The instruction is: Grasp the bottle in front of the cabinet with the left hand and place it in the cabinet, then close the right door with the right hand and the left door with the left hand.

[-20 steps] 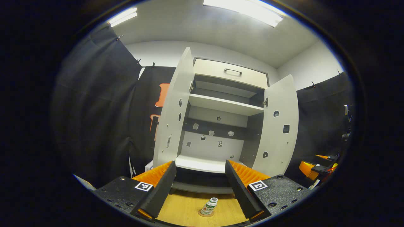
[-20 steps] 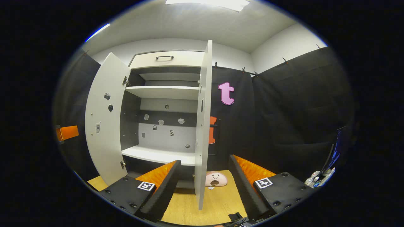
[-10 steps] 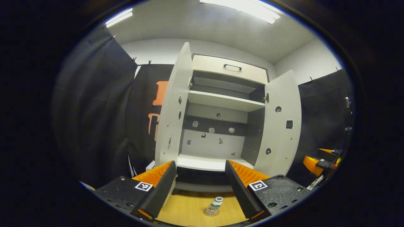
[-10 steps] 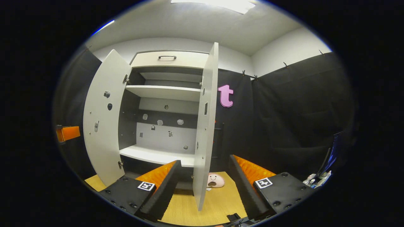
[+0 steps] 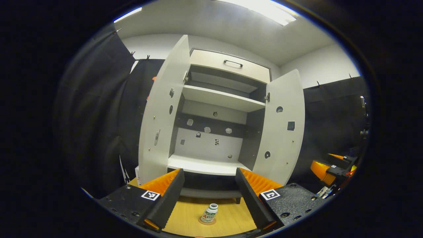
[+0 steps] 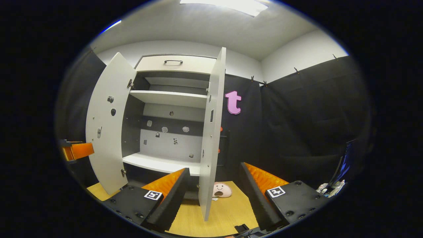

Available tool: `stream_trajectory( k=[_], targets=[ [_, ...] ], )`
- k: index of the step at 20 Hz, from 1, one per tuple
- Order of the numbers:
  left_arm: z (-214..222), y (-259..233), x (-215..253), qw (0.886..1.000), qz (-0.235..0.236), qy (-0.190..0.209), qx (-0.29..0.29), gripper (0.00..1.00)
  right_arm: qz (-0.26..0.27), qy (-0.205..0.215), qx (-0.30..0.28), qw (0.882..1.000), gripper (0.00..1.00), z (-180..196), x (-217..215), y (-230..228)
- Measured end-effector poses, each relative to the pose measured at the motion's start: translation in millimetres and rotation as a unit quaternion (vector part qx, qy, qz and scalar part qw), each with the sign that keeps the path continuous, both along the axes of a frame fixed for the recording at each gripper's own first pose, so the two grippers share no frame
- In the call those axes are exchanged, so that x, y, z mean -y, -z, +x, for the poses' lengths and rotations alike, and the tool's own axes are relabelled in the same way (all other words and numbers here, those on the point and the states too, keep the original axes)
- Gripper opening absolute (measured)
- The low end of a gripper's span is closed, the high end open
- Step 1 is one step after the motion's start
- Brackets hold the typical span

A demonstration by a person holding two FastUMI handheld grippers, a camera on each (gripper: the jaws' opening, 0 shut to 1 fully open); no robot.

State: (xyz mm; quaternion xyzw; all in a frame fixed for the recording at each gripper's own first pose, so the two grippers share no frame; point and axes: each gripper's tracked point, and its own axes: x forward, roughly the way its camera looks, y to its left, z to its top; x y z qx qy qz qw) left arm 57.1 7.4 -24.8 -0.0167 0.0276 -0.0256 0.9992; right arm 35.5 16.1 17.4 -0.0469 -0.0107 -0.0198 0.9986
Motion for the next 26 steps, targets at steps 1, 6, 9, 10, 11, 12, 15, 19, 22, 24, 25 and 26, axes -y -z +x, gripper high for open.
stream_trajectory(
  k=[1,6,9,10,11,12,15,19,22,24,25,26],
  targets=[
    [4,3,5,1.000,0.001,0.005,-0.001,0.95,-0.002,0.003,0.003,1.000,0.99,0,2,-2],
    [26,26,20,1.000,-0.008,0.025,-0.012,0.95,0.001,0.019,0.008,1.000,0.99,2,11,-5],
    [44,50,27,0.999,-0.005,0.033,-0.022,0.95,-0.002,0.032,0.008,0.999,0.99,5,16,-3],
    [51,62,28,0.999,-0.004,0.035,-0.027,0.95,-0.005,0.036,0.007,0.999,0.99,7,18,-2],
    [57,74,30,0.999,-0.005,0.039,-0.034,0.95,-0.007,0.040,0.007,0.999,0.99,7,19,-1],
    [62,85,33,0.998,-0.008,0.044,-0.040,0.95,-0.008,0.044,0.005,0.999,0.99,7,21,0],
    [80,125,35,0.997,-0.005,0.046,-0.063,0.96,-0.006,0.053,-0.001,0.999,0.92,10,25,5],
    [102,181,37,0.995,0.022,0.049,-0.086,0.95,0.004,0.058,-0.013,0.998,0.99,15,31,11],
    [117,231,34,0.992,0.047,0.048,-0.111,0.95,0.010,0.063,-0.021,0.998,0.92,16,36,19],
    [126,266,31,0.989,0.056,0.044,-0.127,0.96,0.005,0.068,-0.025,0.997,0.99,17,40,23],
    [130,282,29,0.988,0.063,0.043,-0.133,0.96,0.003,0.069,-0.027,0.997,0.99,17,41,26],
    [133,299,27,0.986,0.070,0.043,-0.142,0.96,0.002,0.070,-0.030,0.997,0.99,17,42,28]
  ],
)
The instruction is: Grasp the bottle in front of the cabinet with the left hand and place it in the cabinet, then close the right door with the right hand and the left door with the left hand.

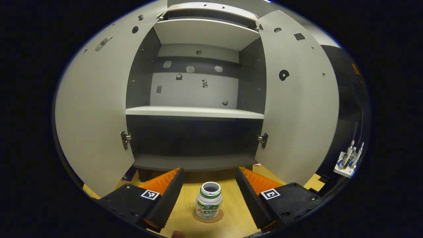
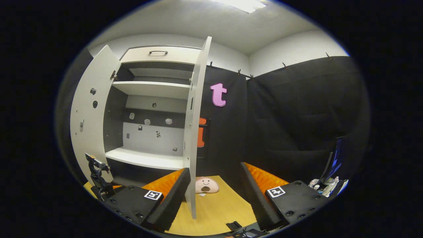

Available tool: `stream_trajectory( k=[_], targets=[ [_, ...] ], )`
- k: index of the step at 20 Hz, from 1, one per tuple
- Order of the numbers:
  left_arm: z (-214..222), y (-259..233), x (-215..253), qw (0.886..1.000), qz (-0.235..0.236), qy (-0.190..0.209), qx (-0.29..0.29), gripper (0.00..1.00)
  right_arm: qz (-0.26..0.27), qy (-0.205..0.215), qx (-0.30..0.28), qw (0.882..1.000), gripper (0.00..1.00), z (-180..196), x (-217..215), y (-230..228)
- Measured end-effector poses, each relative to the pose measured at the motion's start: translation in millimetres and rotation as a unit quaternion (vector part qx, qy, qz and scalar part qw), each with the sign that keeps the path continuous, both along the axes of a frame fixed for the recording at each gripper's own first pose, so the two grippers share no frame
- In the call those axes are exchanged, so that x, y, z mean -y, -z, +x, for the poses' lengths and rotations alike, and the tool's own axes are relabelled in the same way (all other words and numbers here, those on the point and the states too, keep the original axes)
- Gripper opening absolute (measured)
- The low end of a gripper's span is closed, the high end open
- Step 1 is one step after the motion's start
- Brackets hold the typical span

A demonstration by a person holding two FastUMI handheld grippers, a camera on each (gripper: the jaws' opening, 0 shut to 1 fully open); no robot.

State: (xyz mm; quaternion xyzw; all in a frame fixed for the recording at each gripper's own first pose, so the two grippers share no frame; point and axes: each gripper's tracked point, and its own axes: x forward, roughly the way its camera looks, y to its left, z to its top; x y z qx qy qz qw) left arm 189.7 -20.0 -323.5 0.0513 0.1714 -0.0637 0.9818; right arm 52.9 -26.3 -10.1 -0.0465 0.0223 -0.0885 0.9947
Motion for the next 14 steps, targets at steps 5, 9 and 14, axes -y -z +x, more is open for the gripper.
stream_trajectory(
  k=[5,9,14],
  targets=[
    [-1,78,-3,0.998,0.004,0.001,-0.070,0.96,-0.013,0.014,-0.007,1.000,0.99,-2,12,7],
    [-8,120,-10,0.993,0.016,-0.009,-0.115,0.96,-0.004,0.022,-0.013,1.000,0.99,-5,21,13],
    [-6,128,-9,0.992,0.022,-0.003,-0.128,0.86,-0.003,0.030,-0.029,0.999,0.99,-8,29,25]
  ],
)
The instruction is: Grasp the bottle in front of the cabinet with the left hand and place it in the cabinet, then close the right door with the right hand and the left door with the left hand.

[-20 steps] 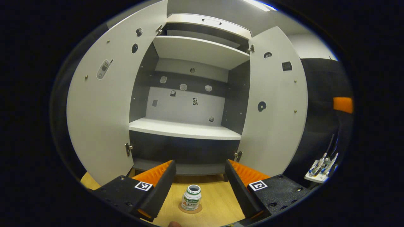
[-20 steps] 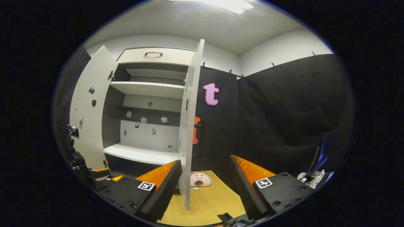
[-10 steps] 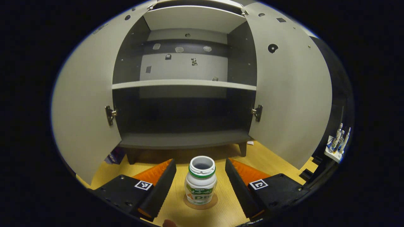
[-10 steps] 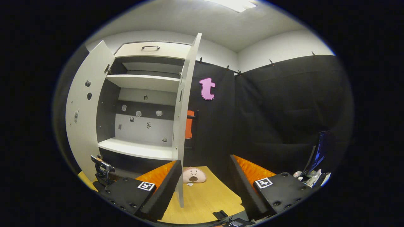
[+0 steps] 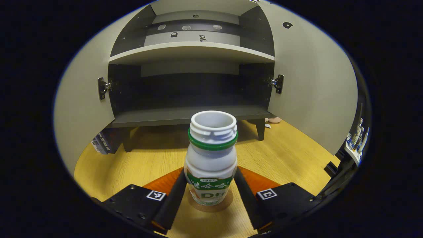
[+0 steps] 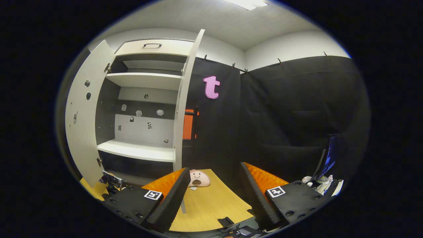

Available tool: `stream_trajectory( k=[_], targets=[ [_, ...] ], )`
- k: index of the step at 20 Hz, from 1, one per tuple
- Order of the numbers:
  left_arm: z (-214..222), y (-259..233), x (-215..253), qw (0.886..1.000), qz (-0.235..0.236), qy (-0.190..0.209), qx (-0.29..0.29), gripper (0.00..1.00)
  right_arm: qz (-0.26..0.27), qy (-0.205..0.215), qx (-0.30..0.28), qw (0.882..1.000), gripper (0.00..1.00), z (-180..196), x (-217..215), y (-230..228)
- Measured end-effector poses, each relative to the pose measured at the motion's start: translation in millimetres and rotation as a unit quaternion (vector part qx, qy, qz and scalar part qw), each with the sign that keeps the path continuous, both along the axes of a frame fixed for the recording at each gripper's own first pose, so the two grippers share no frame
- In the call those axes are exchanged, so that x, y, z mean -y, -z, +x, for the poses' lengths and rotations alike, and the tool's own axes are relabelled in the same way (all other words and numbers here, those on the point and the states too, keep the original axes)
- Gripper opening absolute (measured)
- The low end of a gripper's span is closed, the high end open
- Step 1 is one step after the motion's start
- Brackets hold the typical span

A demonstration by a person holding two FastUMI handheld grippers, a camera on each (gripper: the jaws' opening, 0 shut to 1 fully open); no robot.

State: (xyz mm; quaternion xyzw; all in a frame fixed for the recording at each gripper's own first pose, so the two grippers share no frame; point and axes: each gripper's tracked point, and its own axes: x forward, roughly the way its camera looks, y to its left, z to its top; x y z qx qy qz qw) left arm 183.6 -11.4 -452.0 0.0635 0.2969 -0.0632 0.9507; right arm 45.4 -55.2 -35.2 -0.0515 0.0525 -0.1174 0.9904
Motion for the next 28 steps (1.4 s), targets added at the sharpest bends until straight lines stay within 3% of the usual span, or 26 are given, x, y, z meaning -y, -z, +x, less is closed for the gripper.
stream_trajectory(
  k=[1,5,9,20,28],
  targets=[
    [-1,1,1,1.000,-0.006,0.004,-0.008,0.81,0.003,-0.002,-0.002,1.000,0.99,0,-1,3],
    [-1,-28,0,1.000,-0.024,0.006,-0.005,0.80,0.009,-0.008,-0.007,1.000,0.99,2,-3,9],
    [9,-88,-3,0.999,-0.016,0.021,0.030,0.80,0.016,-0.020,0.000,1.000,0.99,5,-10,8],
    [60,-239,6,0.995,-0.075,0.052,0.038,0.79,0.018,-0.028,0.014,0.999,0.99,11,-13,1],
    [125,-312,-2,0.994,-0.040,0.057,0.079,0.79,0.034,-0.033,0.028,0.998,0.99,15,-14,-8]
  ],
)
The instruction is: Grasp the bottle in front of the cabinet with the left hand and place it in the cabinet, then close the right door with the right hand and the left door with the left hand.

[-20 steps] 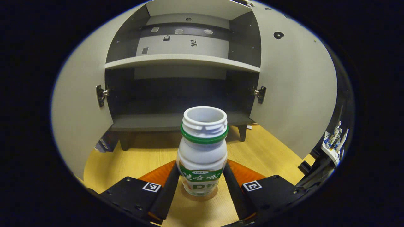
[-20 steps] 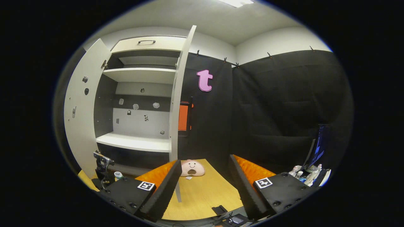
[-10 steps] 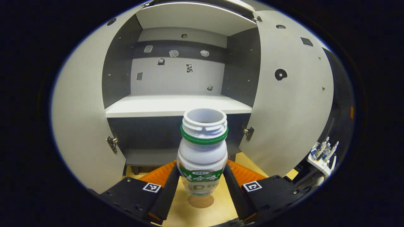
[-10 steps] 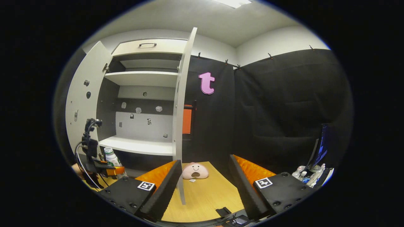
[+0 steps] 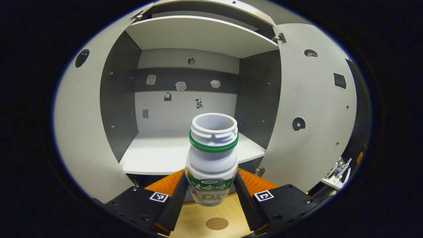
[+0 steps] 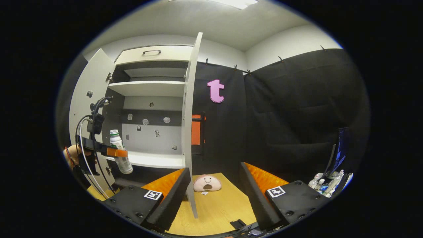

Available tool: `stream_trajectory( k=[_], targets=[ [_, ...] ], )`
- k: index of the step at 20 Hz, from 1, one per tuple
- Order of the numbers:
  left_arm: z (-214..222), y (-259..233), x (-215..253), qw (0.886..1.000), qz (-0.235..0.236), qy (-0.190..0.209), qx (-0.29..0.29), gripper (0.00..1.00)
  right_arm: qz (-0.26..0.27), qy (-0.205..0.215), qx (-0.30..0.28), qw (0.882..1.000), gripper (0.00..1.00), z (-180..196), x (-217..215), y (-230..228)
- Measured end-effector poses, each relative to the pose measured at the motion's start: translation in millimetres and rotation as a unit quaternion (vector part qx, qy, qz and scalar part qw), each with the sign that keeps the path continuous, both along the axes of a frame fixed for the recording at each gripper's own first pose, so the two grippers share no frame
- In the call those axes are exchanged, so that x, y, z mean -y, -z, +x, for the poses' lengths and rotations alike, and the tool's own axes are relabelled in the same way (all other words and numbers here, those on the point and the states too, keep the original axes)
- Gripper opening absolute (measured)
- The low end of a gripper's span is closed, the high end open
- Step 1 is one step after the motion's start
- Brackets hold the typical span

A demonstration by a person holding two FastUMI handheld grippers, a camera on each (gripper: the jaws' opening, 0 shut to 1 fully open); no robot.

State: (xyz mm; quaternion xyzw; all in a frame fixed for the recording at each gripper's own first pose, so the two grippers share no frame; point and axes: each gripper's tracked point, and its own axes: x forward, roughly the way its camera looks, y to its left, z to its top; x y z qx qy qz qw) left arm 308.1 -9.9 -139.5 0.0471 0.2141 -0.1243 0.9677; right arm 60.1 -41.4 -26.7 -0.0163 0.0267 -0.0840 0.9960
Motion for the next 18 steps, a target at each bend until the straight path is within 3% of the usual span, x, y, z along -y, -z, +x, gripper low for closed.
stream_trajectory(
  k=[10,18],
  targets=[
    [75,-8,-9,0.999,0.040,-0.025,0.008,0.79,0.002,0.035,0.006,0.999,0.99,4,27,-3],
    [114,19,-9,0.998,0.034,-0.053,-0.017,0.79,-0.002,0.056,0.003,0.998,0.99,17,45,-2]
  ],
)
